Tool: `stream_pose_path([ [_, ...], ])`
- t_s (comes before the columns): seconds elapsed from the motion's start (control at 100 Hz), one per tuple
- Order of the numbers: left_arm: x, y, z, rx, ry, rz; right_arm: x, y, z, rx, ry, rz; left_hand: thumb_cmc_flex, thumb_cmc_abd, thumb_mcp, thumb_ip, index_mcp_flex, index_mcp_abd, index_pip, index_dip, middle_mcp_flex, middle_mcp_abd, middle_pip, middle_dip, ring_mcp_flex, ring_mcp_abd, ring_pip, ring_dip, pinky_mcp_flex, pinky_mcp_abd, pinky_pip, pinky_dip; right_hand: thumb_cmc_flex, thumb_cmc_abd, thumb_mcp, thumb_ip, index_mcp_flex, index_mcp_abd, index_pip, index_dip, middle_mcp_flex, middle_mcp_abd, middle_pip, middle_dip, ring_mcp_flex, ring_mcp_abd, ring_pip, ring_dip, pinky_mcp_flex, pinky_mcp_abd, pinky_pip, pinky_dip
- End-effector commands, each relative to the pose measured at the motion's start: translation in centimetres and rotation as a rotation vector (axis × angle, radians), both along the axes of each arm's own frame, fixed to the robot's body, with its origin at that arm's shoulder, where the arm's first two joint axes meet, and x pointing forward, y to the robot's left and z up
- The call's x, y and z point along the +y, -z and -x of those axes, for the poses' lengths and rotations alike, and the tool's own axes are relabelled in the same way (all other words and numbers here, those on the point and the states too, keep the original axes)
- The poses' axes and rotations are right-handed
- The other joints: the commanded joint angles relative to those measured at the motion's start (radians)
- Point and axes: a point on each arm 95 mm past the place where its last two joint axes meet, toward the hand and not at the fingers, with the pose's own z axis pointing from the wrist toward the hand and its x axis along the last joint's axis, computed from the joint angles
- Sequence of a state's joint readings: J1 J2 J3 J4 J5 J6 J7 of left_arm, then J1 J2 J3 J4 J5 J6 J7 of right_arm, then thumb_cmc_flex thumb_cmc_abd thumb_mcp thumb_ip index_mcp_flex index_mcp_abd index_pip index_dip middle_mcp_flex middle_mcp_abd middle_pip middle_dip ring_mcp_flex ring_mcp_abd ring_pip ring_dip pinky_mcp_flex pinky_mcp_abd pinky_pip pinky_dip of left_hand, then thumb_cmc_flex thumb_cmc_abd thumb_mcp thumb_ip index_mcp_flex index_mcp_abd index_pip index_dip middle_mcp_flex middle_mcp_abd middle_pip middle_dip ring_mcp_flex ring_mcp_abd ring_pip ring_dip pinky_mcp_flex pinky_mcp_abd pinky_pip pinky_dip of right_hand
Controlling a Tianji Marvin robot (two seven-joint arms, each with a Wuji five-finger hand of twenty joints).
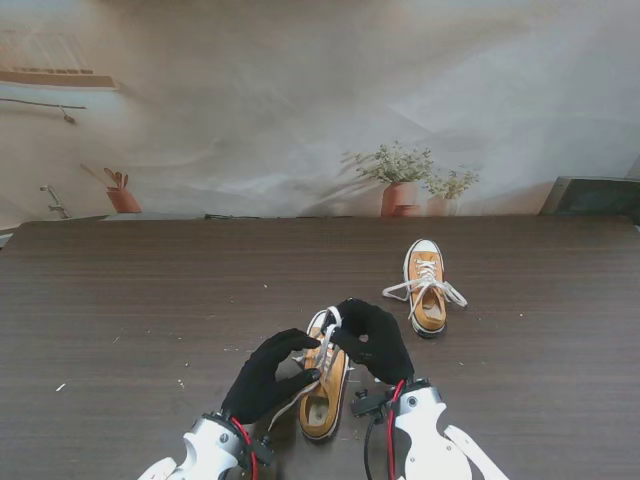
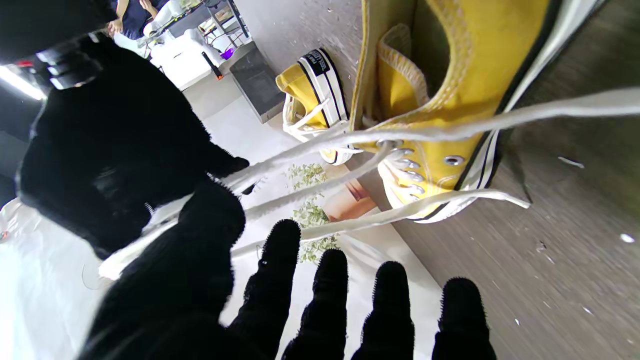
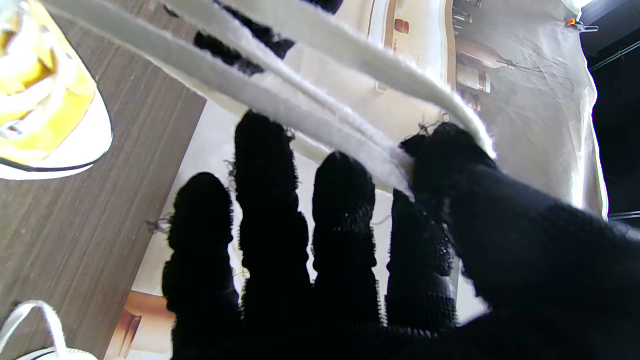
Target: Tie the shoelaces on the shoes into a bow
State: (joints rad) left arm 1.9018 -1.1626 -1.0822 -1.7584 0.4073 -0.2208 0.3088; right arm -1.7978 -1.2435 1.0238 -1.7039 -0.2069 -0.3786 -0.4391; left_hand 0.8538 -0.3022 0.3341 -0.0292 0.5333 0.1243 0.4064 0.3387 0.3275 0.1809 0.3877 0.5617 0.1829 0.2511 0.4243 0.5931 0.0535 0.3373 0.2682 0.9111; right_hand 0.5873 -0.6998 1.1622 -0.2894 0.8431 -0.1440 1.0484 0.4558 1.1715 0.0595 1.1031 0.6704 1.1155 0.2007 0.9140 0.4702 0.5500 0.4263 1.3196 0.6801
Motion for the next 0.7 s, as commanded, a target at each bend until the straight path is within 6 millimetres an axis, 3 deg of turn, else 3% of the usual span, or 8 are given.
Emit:
stream_pose_path([
  [0.0,-0.5,0.0,-0.3,0.007,0.017,-0.011,0.1,-0.3,0.2,-0.005,-0.018,-0.006,-0.05,-0.057,0.076,-0.024,-0.007,-0.141,0.016,-0.013,0.011,-0.007,0.017,0.017,0.013,-0.006,0.019,0.011,0.01,-0.011,0.009,0.02,0.02,0.009,-0.002,-0.001,0.047,-0.052,0.057,0.001,0.05,-0.017,0.025,0.024,0.027,-0.014,0.009,0.0,0.005,-0.001,0.02,-0.007],
  [0.07,-0.9,0.2,-0.6,0.005,0.016,-0.021,0.1,-0.4,0.3,-0.007,-0.02,-0.009,-0.041,-0.074,0.091,-0.023,-0.001,-0.147,0.022,-0.01,0.017,-0.006,0.021,0.018,0.017,-0.005,0.022,0.012,0.016,-0.01,0.011,0.021,0.02,0.009,-0.001,-0.001,0.048,-0.05,0.058,0.002,0.051,-0.015,0.025,0.024,0.027,-0.015,0.009,0.0,0.005,-0.001,0.02,-0.007],
  [0.2,-1.4,0.6,-0.9,0.016,0.015,-0.012,0.1,-0.4,0.4,-0.01,-0.025,-0.012,-0.083,-0.159,0.249,-0.033,0.018,-0.162,0.066,0.003,0.035,-0.011,0.037,0.022,0.028,-0.004,0.036,0.01,0.032,-0.003,0.014,0.018,0.019,0.01,0.0,-0.001,0.048,-0.051,0.057,0.002,0.05,-0.015,0.025,0.025,0.028,-0.016,0.009,0.0,0.005,-0.001,0.02,-0.007],
  [0.36,-1.9,1.0,-1.0,0.033,0.016,0.01,0.2,-0.4,0.5,-0.009,-0.03,-0.013,-0.08,-0.234,0.351,-0.042,0.072,-0.172,0.168,0.051,0.066,-0.013,0.054,0.025,0.049,0.001,0.048,0.006,0.055,0.01,0.017,0.011,0.019,0.01,0.0,-0.001,0.05,-0.052,0.058,0.003,0.05,-0.018,0.025,0.025,0.028,-0.016,0.008,0.0,0.005,-0.002,0.02,-0.007],
  [0.48,-2.1,1.3,-0.9,0.037,0.005,0.021,0.2,-0.4,0.5,-0.006,-0.033,-0.01,-0.014,-0.307,0.312,-0.091,0.057,-0.217,0.379,0.204,0.085,-0.015,0.074,0.032,0.063,0.005,0.064,0.003,0.073,0.022,0.023,0.008,0.02,0.01,0.0,-0.002,0.049,-0.051,0.057,0.003,0.049,-0.018,0.025,0.025,0.026,-0.016,0.007,0.0,0.005,-0.003,0.019,-0.008],
  [0.56,-2.0,1.3,-0.8,0.035,-0.01,0.031,0.2,-0.3,0.5,-0.005,-0.034,-0.008,0.019,-0.35,0.298,-0.093,0.024,-0.242,0.535,0.315,0.091,-0.015,0.09,0.04,0.069,0.006,0.074,0.004,0.081,0.026,0.027,0.009,0.02,0.01,0.0,-0.001,0.049,-0.052,0.057,0.003,0.05,-0.017,0.024,0.025,0.026,-0.015,0.007,0.0,0.005,-0.003,0.019,-0.008],
  [0.69,-1.8,1.3,-0.8,0.018,-0.028,0.031,0.2,-0.3,0.5,-0.005,-0.036,-0.005,0.024,-0.422,0.379,-0.099,0.01,-0.254,0.721,0.478,0.101,-0.017,0.124,0.063,0.077,0.007,0.087,0.001,0.098,0.034,0.03,0.005,0.02,0.011,0.0,-0.002,0.048,-0.052,0.057,0.003,0.05,-0.017,0.025,0.025,0.025,-0.015,0.006,0.0,0.005,-0.003,0.019,-0.008],
])
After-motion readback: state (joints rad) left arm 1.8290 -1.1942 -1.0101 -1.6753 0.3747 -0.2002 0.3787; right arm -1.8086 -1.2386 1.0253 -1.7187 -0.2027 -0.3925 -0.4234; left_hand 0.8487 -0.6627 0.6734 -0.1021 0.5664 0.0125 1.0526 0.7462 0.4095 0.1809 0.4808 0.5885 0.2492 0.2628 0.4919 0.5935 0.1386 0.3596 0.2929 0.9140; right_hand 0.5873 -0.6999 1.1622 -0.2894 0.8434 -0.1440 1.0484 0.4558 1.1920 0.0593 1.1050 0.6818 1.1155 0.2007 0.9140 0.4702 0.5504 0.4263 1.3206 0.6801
